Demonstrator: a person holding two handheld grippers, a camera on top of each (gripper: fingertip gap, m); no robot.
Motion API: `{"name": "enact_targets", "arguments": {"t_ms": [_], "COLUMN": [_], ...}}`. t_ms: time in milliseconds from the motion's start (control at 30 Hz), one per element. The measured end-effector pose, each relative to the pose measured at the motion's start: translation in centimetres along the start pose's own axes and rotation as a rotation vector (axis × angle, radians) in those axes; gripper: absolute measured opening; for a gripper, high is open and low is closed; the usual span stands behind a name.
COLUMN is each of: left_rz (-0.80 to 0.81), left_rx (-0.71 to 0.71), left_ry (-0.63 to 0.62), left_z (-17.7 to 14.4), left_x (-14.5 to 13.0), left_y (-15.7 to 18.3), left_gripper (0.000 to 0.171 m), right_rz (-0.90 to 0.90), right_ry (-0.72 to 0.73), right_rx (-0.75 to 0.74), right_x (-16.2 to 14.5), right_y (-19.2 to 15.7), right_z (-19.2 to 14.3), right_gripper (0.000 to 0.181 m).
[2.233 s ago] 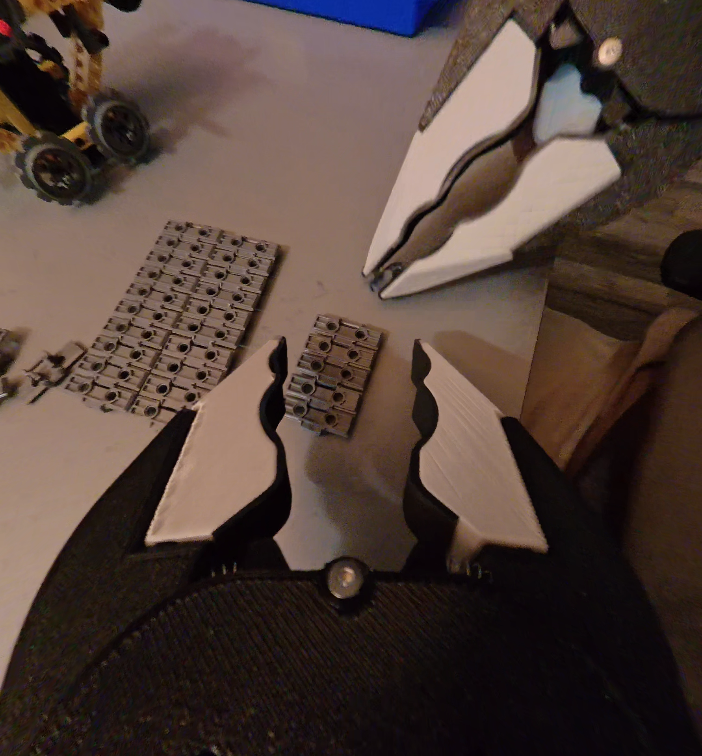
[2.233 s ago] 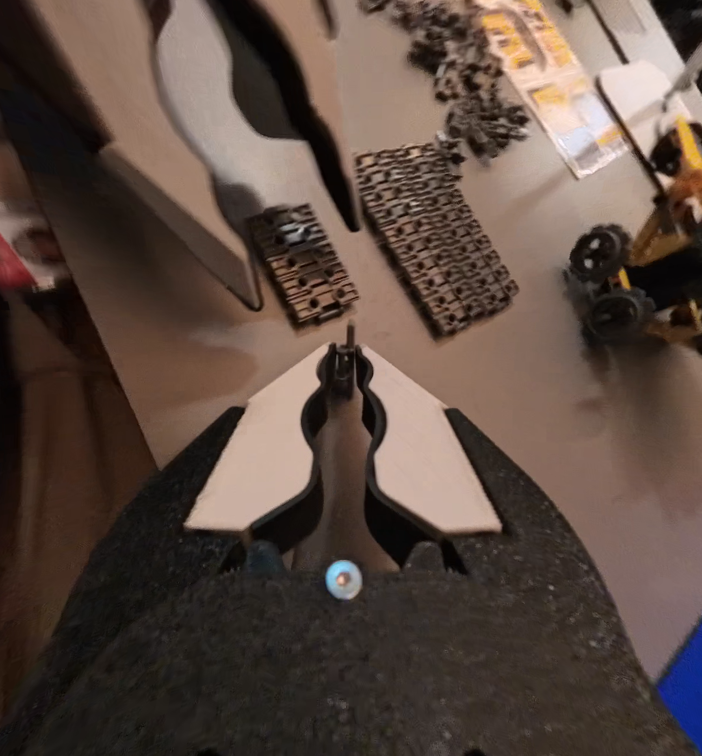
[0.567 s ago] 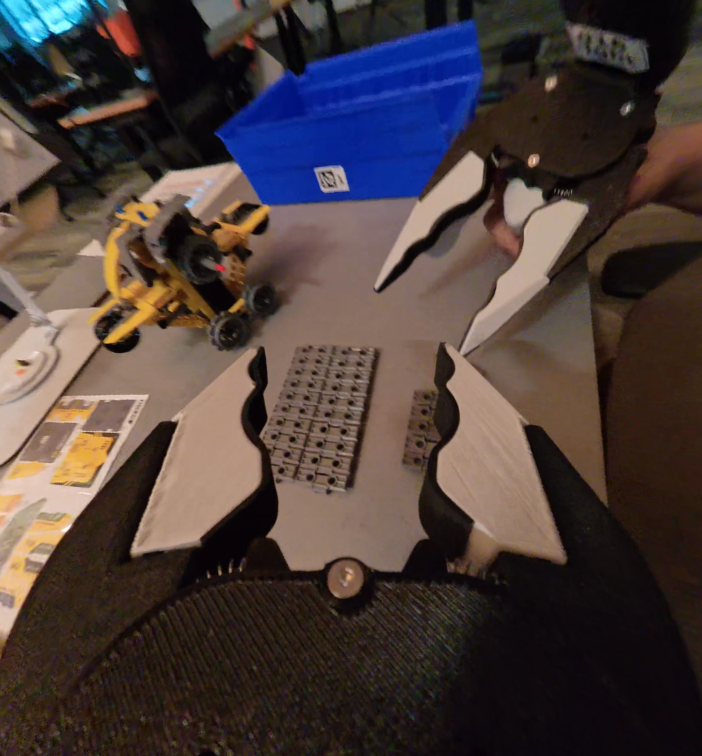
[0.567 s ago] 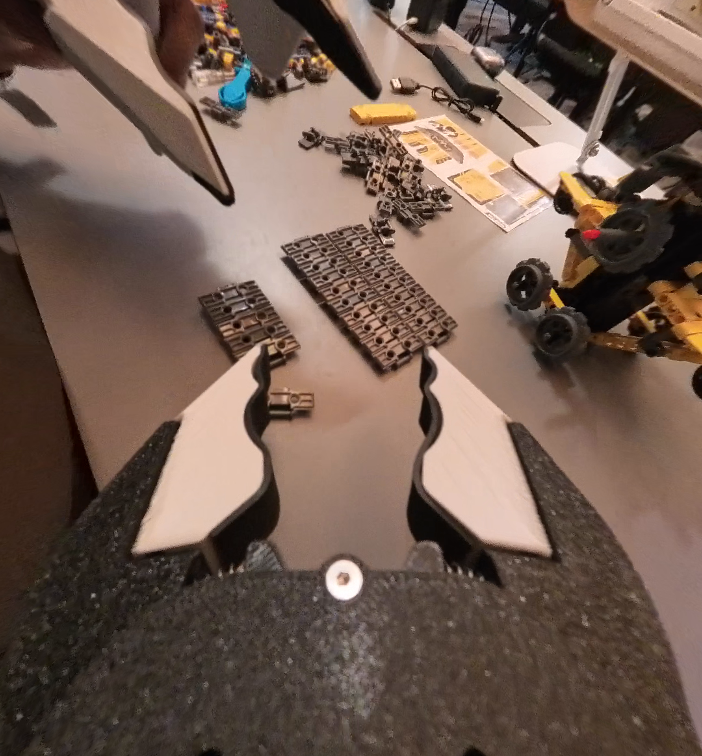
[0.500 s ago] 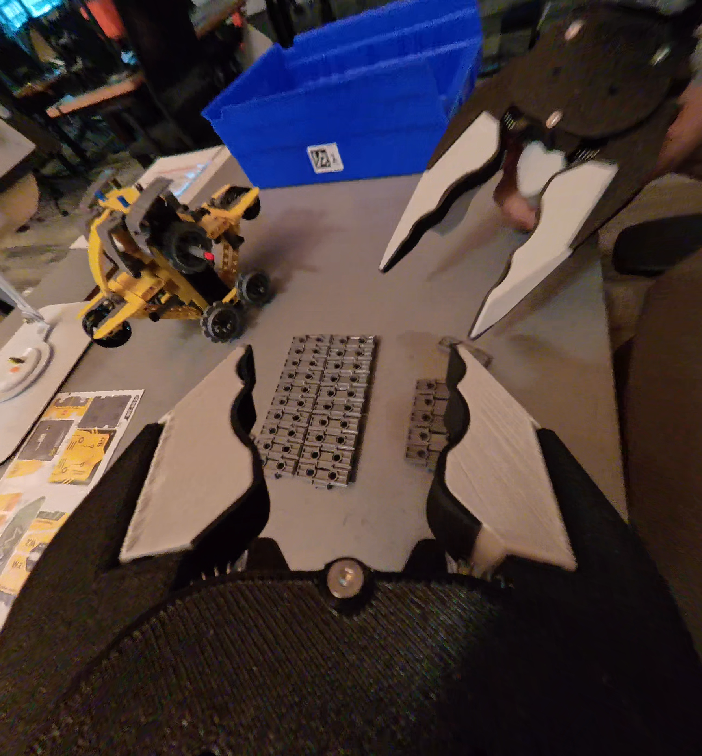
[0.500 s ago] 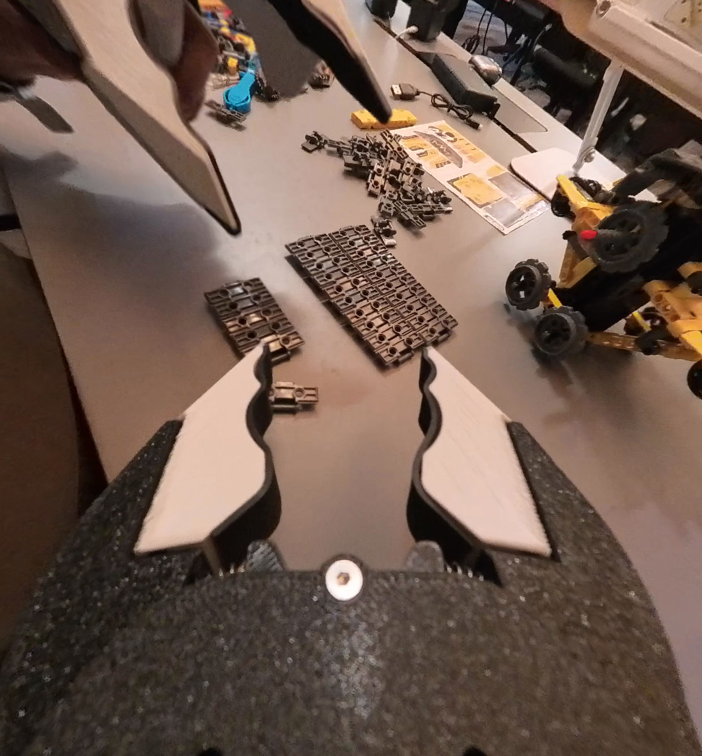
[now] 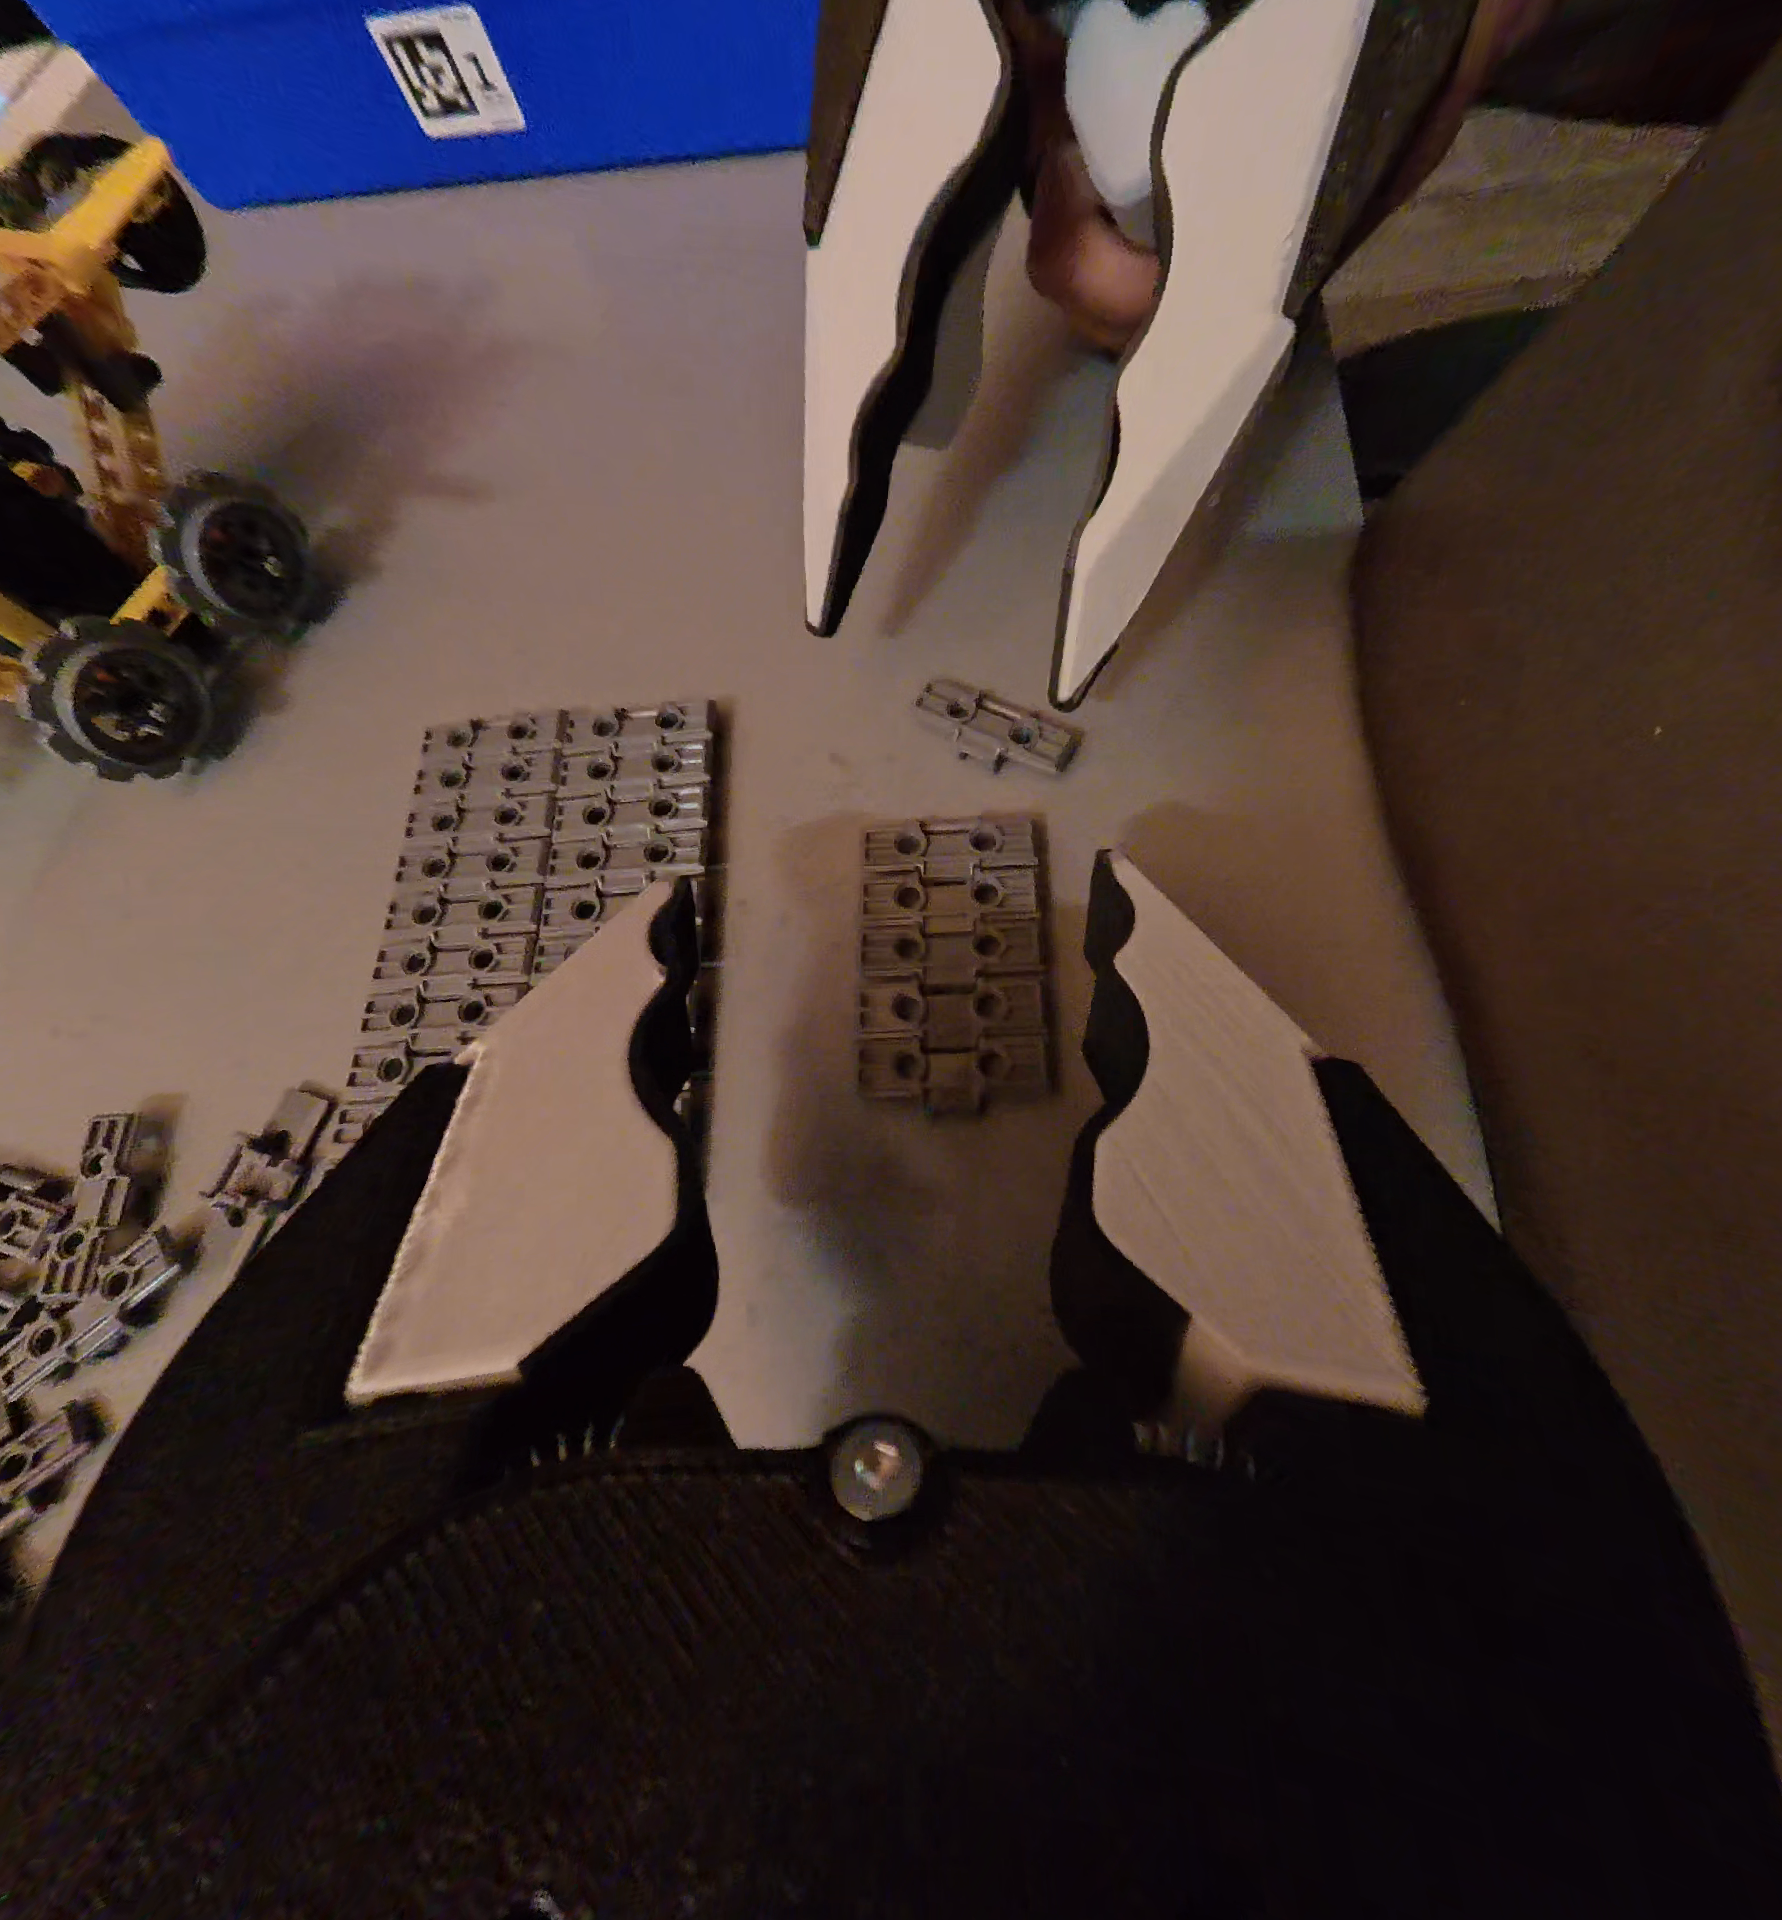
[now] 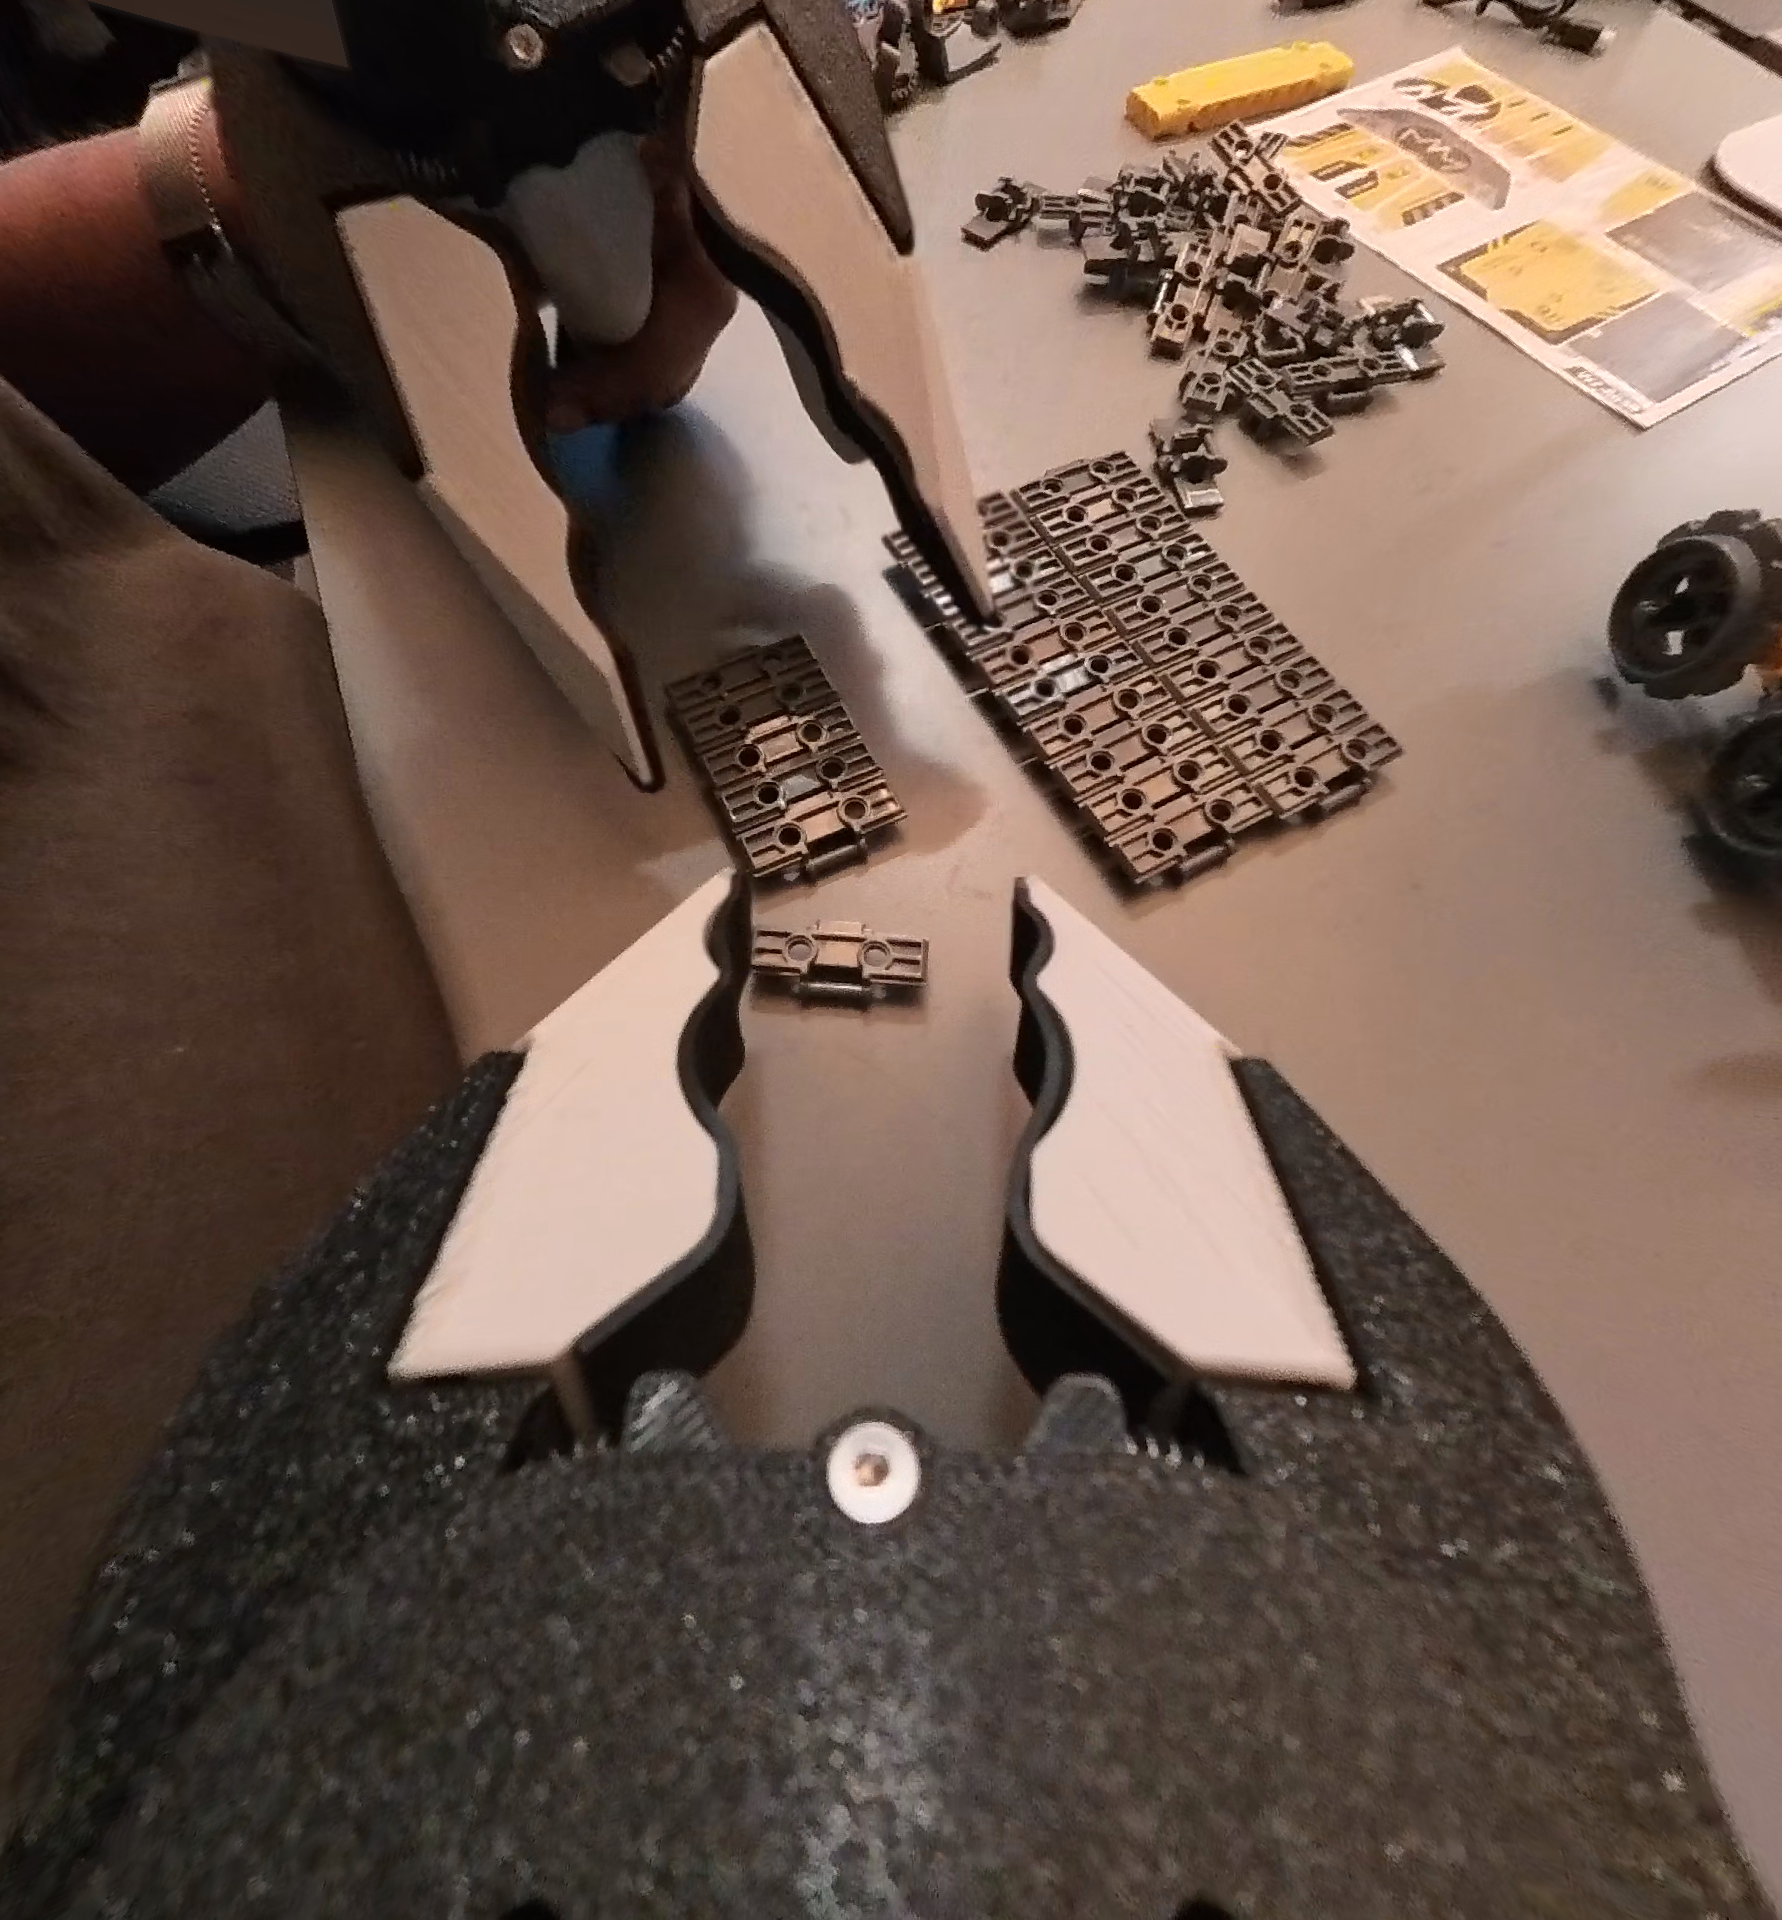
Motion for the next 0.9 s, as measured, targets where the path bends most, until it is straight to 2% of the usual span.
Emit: {"name": "enact_targets", "arguments": {"t_ms": [200,433,900], "left_rz": [-0.055,-0.048,-0.056], "left_rx": [-0.022,-0.046,-0.053], "left_ry": [0.035,-0.039,-0.094], "left_z": [-0.2,0.6,1.4], "left_x": [0.4,-0.2,-0.5], "left_y": [0.0,0.7,0.9], "left_gripper": [0.067,0.06,0.05], "right_rz": [-0.027,-0.07,-0.079], "right_ry": [-0.075,-0.12,-0.141], "right_rx": [-0.038,-0.067,0.012], "right_x": [-1.0,-1.4,-1.5], "right_y": [-0.5,-0.8,-0.8], "right_z": [0.0,0.2,0.8], "right_gripper": [0.05,0.048,0.039]}}
Point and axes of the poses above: each gripper's, where its closed fingertips meet, z out along the fingers, x out of its top, y = z × x across the jaws, the point moved 5 cm from there along -z, back along the fingers, and after that the axes turned 15 degrees about y, right-handed, at the moved point
